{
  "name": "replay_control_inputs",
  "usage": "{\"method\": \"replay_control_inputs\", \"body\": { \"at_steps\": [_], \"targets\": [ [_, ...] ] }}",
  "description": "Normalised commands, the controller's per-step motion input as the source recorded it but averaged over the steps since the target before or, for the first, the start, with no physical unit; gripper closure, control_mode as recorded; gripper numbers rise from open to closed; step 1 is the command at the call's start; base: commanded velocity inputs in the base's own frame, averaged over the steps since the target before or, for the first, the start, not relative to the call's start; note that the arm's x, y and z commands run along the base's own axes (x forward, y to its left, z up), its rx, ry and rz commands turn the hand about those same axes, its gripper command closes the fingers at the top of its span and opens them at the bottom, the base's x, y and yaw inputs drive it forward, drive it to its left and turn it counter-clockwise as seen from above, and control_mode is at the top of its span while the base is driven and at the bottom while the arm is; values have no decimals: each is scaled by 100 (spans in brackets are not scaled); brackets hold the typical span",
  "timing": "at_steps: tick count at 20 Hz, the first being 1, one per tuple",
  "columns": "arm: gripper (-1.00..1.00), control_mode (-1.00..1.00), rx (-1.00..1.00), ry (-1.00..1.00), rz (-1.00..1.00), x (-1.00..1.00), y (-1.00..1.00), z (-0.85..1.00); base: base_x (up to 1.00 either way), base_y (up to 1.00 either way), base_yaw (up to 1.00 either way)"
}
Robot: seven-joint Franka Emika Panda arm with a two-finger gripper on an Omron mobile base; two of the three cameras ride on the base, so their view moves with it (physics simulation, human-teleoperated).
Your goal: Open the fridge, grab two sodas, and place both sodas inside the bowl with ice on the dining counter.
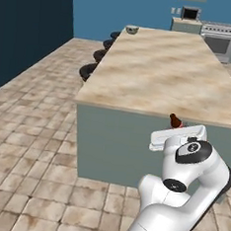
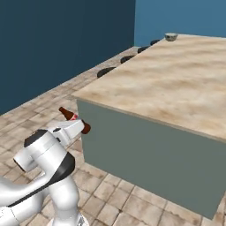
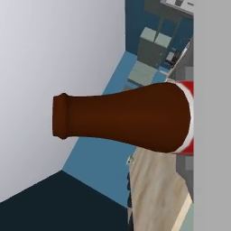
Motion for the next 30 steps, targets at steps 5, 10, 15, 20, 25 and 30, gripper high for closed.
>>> {"method": "replay_control_inputs", "body": {
  "at_steps": [5, 10, 15, 20, 25, 30],
  "targets": [
    [100, 100, 0, 0, 0, 0, 0, 0, 14, 100, -13],
    [100, 100, 0, 0, 0, 0, 0, 0, 15, 100, -13],
    [100, 100, 0, 0, 0, 0, 0, 0, 30, 100, -16],
    [100, 100, 0, 0, 0, 0, 0, 0, 41, 100, -23],
    [100, 100, 0, 0, 0, 0, 0, 0, 56, 100, -26],
    [100, 100, 0, 0, 0, 0, 0, 0, 71, 90, -32]
  ]
}}
